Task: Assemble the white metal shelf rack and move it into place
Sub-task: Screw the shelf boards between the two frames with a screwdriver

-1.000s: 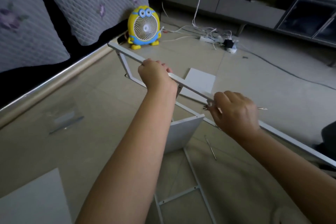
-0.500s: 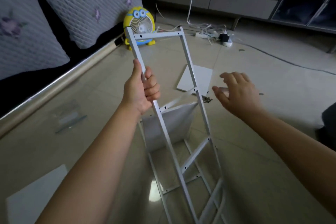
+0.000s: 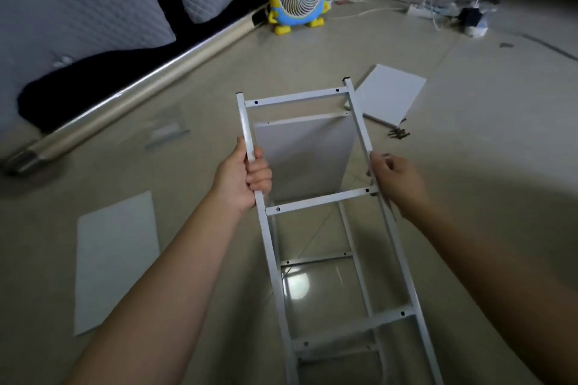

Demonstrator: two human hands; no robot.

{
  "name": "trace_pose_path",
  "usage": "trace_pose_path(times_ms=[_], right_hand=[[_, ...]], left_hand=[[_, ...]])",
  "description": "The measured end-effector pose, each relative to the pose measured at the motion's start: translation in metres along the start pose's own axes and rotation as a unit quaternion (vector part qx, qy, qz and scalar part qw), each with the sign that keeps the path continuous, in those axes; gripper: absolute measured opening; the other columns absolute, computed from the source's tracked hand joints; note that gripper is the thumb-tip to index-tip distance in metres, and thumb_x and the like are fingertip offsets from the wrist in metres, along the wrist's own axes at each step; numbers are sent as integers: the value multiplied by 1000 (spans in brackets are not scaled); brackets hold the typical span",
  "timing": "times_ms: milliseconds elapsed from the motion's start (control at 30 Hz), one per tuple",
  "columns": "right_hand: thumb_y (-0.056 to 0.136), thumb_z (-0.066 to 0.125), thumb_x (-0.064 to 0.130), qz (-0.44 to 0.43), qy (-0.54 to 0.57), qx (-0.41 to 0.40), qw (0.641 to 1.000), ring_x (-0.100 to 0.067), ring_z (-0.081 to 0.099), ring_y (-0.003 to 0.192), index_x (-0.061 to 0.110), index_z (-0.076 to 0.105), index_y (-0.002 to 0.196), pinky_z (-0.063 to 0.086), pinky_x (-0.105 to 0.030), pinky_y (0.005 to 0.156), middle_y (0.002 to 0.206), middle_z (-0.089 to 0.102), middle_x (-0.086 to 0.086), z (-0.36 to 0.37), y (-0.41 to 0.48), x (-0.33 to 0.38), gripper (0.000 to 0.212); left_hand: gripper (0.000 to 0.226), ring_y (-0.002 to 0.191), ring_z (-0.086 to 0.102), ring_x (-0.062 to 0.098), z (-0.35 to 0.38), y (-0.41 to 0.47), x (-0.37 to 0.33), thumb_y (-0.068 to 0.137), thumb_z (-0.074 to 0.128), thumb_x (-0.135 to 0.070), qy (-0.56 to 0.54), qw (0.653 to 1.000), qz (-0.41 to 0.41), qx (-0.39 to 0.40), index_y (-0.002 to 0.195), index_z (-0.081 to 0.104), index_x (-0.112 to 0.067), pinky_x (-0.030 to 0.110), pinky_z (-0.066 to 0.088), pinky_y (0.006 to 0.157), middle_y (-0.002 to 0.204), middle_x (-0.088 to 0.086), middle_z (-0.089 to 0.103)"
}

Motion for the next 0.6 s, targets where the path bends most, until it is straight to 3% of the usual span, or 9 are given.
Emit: trace_pose_path(times_ms=[100,200,333,433,600], right_hand=[[99,35,31,-1,-11,8,1000,-10,49,50,6,55,82,36,-18,46,59,48,-1,-4,-5,6,36],[100,32,29,-35,-32,3,999,-9,48,52,5,55,85,36,-13,44,58,47,-1,-7,-11,18,36],[100,32,29,-22,-34,30,999,-13,51,50,5,54,82,43,-25,53,55,47,-2,-12,-11,26,37],[100,31,29,15,-25,43,999,-14,52,46,4,54,81,43,-21,44,55,47,-4,-13,-12,22,38],[99,30,30,37,-32,49,998,-15,53,46,9,50,76,36,-14,34,57,48,-4,-13,-9,30,37]], left_hand=[[45,24,24,5,-2,-1,-8,98,30,-47,103,987,63,-108,67,36,-16,7,16,31,41,-3,33],[35,29,32,7,2,-3,-20,101,29,-36,287,927,156,-184,73,38,-16,10,22,31,55,3,38],[25,33,41,16,5,2,-29,102,23,-24,441,860,167,-194,91,39,-10,11,24,27,56,8,42],[27,19,36,8,11,6,-33,102,23,-25,487,836,168,-190,90,38,-6,12,24,25,53,11,43],[27,16,37,8,22,6,-50,102,23,-26,547,799,160,-195,98,43,-9,14,28,23,57,12,47]])
Point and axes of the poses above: each hand's wrist, its own y-axis towards the middle knuckle, its own z-axis out of the palm, x = y × z, the point moved 6 cm from there along y, towards the middle knuckle
